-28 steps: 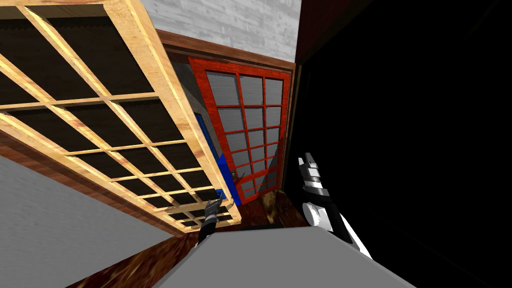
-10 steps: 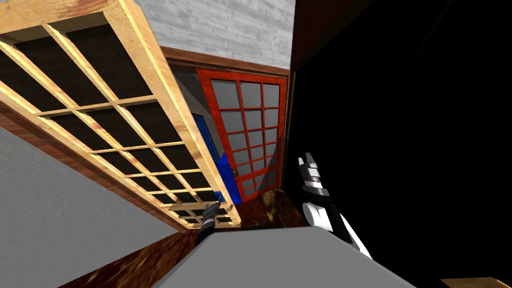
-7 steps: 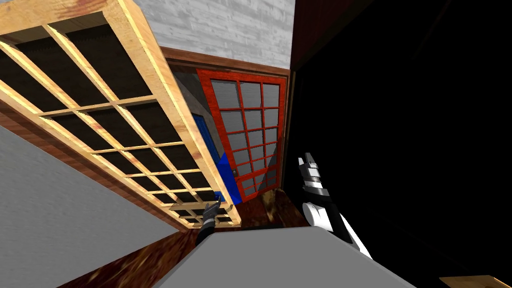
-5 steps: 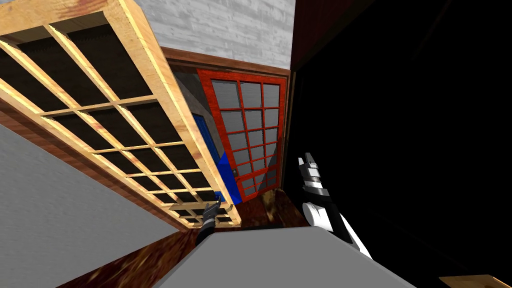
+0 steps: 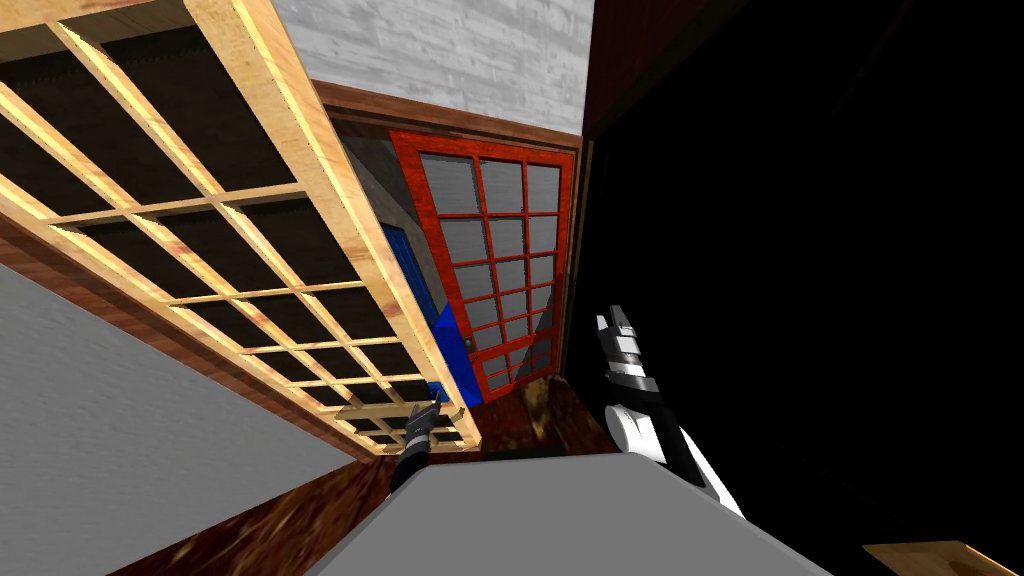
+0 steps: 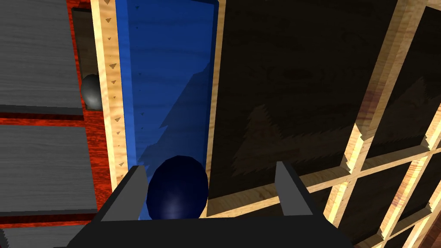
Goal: Pull the door open
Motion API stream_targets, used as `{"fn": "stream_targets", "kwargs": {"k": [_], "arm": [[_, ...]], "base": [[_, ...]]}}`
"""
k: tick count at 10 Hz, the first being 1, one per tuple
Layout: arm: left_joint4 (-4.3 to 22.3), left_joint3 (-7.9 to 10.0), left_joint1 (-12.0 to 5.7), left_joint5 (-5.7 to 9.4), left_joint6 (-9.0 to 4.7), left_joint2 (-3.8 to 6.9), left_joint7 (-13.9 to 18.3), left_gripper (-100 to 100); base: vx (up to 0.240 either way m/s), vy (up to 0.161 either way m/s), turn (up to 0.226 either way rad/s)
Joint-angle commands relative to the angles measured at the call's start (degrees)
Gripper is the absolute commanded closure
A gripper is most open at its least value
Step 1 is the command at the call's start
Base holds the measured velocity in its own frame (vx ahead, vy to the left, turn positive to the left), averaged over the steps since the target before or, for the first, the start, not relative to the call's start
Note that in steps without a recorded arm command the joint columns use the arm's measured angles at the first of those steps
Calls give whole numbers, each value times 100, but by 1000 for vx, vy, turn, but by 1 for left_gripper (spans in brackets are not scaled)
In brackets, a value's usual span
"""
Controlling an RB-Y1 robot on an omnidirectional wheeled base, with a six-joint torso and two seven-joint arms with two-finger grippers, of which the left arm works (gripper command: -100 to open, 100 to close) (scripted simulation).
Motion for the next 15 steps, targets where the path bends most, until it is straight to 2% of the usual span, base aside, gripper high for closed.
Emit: {"fn": "stream_targets", "kwargs": {"k": [1, 9, 10, 12, 13, 15], "arm": [[-13, 15, 30, 22, 56, 16, 182, 100], [-24, -43, 6, 123, 54, 43, 1412, 100], [-24, -43, 6, 123, 54, 43, 1473, 100], [-27, -62, -2, 154, 54, 51, 1824, 100], [-27, -62, -2, 154, 54, 51, 1856, 100], [-30, -82, -11, 190, 53, 61, 2212, 100]], "base": [[-28, -15, -66], [-30, 22, -55], [-28, 16, -28], [-37, 12, -57], [-27, 18, -34], [-29, 16, -60]]}}
